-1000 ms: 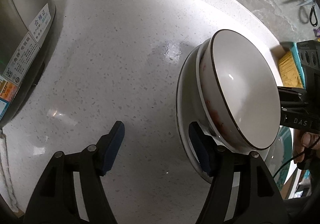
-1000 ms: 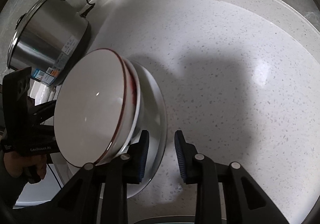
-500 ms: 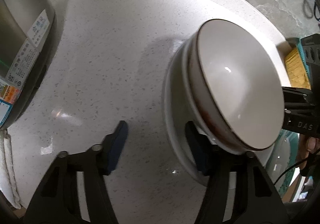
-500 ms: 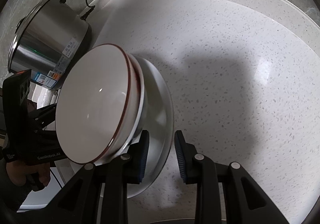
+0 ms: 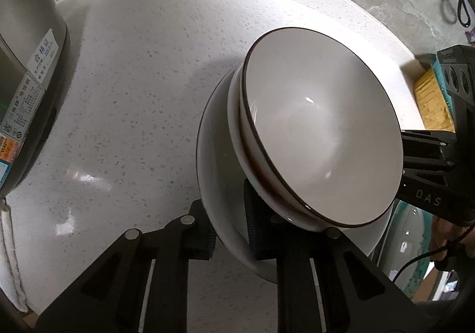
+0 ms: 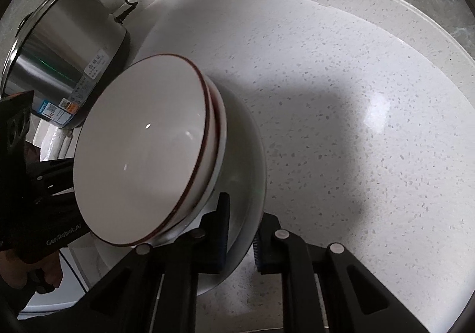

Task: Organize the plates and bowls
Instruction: 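Lift the bowl stack and carry it over the teal-rimmed plate stack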

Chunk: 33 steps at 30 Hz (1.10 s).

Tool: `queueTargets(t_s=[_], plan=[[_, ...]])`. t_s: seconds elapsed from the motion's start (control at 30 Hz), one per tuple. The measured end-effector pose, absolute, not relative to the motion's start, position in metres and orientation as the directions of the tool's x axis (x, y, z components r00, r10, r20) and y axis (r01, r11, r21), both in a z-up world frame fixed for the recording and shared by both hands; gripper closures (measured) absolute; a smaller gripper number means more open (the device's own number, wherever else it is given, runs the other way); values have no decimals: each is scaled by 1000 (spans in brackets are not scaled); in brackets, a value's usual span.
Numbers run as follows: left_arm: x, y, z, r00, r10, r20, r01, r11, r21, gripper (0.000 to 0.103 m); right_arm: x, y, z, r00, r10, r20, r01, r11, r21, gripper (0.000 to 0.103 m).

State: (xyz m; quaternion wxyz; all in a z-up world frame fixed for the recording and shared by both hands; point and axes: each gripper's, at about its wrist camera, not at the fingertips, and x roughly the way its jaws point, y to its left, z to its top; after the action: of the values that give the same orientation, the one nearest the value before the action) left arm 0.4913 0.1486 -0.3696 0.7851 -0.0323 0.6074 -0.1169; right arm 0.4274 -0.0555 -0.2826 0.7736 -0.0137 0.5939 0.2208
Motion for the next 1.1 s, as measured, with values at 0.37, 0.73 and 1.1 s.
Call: queueTargets(t_s=[0.37,0.73,1.1], plan=[[483,138,-349,271,-204,-941,170,972,-162,90,419,-64,-265,252,317,-914,-330,916,227,89],[474,134,-311,279,-242,-929,236,955,-177,90,401,-73,-234,306,311,-900,-284,932,225,89],[460,112,-273,237,-307,-922,364,908,-208,90,368,-95,-201,357,256,-898,-182,962,203,89]])
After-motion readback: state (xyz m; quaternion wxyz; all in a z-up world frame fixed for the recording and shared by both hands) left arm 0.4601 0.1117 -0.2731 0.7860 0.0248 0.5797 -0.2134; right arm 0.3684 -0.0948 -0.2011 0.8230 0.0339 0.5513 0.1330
